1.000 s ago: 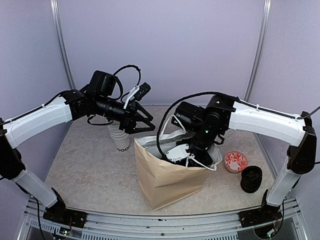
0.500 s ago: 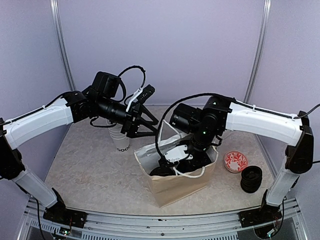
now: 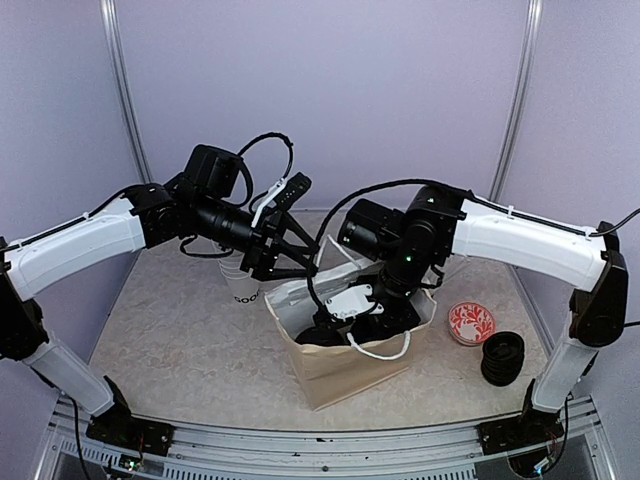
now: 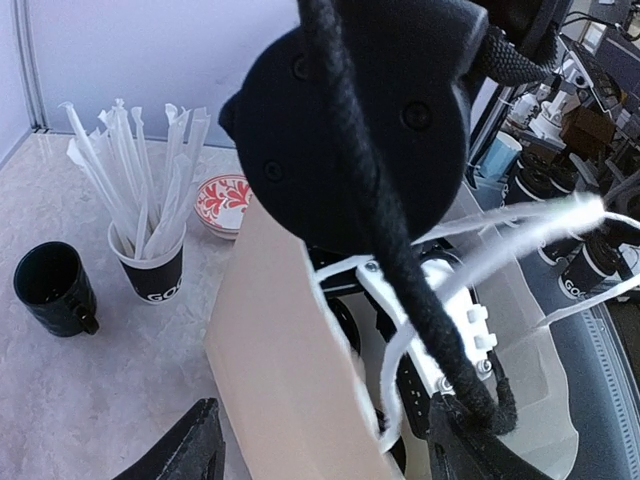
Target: Pack the takeout coffee
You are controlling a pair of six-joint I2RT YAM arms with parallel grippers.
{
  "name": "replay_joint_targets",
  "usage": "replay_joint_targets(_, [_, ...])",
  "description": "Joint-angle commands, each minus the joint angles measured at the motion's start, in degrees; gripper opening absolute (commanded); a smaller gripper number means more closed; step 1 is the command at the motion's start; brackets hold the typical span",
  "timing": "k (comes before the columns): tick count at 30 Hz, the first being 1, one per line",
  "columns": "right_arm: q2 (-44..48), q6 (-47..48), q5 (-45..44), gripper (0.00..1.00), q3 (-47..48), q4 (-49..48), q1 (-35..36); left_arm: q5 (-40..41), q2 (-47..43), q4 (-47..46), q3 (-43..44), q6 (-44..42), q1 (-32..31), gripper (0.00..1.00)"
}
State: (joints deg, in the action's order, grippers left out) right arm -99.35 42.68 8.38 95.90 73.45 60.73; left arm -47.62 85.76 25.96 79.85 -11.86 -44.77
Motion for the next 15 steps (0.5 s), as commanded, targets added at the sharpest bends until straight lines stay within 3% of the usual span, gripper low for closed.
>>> replay_joint_targets(1, [0.33,0.15,1.99,0.82,1.93,0.64,0.00,-2.02,1.92,-0.58,2.05,-1.47,-1.16,0.67])
replay_joint_targets(4, [0.39,-0.08,2.21,0.79,1.96,0.51,0.00,-2.45,3.44,-1.42,2.90,-1.41,-1.73,0.65])
replay_joint_targets(8, [0.06,-0.56,1.95,0.85,1.99,-0.03,0.00,-3.06,4.90,-4.15,3.87,-0.10,-2.77,0.59])
replay_joint_targets(11, [0.14,-0.38,1.59,0.93,2.63,0.10,0.00,-1.59,6.76,-5.12,5.50,1.56,-2.93,0.44])
replay_joint_targets(13, [0.56,-0.04,1.57,0.97,3.28,0.60,0.00,-0.90,7.57,-5.21,5.98,2.01,-2.91,0.29])
replay_joint_targets(15, [1.25,0.00,1.21,0.99,3.90,0.73,0.00,-0.36,8.16,-4.98,6.10,2.44,-2.55,0.21])
